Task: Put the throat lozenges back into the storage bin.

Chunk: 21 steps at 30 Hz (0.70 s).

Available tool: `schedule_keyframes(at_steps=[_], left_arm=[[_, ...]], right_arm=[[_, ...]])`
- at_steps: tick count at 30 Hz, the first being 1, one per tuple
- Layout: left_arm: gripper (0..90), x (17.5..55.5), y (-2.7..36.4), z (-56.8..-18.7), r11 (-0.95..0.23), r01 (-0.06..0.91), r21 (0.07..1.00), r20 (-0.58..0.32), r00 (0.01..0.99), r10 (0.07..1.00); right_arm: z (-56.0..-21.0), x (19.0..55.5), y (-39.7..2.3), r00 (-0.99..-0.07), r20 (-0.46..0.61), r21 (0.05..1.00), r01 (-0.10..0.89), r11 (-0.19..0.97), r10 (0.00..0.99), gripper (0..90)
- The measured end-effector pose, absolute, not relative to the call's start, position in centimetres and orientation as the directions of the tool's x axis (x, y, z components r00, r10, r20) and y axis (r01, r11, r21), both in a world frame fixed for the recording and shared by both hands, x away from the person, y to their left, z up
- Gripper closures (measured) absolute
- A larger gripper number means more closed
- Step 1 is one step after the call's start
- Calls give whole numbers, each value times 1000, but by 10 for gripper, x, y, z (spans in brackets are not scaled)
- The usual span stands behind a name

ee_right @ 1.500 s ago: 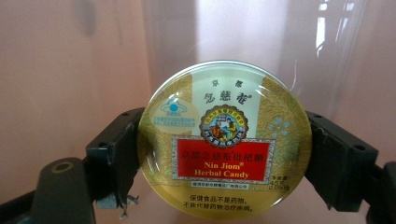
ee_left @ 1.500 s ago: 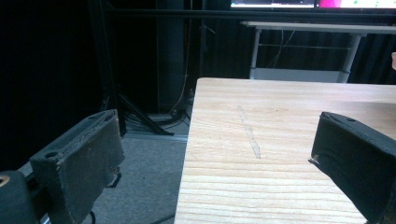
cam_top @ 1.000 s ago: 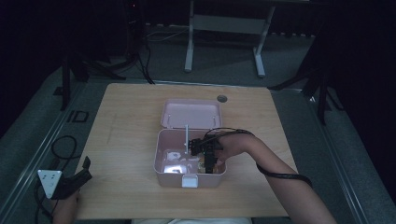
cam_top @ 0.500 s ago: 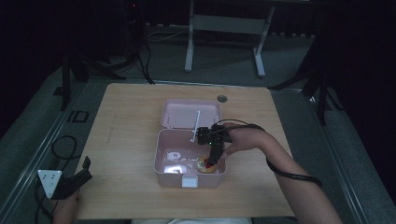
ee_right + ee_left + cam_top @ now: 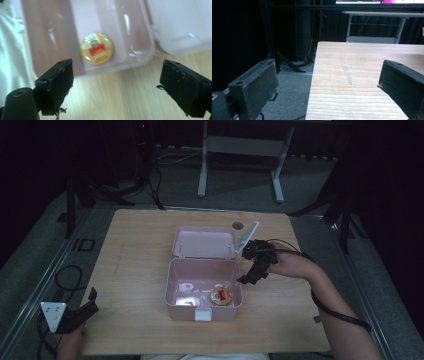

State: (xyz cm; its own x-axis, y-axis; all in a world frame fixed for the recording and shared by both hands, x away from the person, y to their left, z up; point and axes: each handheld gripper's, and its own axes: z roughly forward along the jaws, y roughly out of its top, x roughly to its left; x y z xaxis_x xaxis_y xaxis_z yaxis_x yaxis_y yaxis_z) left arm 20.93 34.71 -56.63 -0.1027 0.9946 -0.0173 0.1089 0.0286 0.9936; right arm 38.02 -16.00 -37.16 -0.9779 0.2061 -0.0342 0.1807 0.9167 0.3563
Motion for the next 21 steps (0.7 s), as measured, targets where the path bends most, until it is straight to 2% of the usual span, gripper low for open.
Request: schedule_keyframes(at_steps=[5, 8, 21], left_arm=[[25, 209, 347, -566, 29, 109, 994, -18, -103, 995], [25, 209, 347, -566, 28, 110, 994, -16, -104, 994], [25, 209, 347, -566, 31, 109, 994, -19, -104, 994]], right_arm=[[-379, 384, -193, -958, -64, 418, 227, 879, 278, 114], [-391, 386, -207, -950, -48, 435, 257, 863, 307, 115], [-479, 390, -245, -882, -53, 565, 361, 742, 469, 115]])
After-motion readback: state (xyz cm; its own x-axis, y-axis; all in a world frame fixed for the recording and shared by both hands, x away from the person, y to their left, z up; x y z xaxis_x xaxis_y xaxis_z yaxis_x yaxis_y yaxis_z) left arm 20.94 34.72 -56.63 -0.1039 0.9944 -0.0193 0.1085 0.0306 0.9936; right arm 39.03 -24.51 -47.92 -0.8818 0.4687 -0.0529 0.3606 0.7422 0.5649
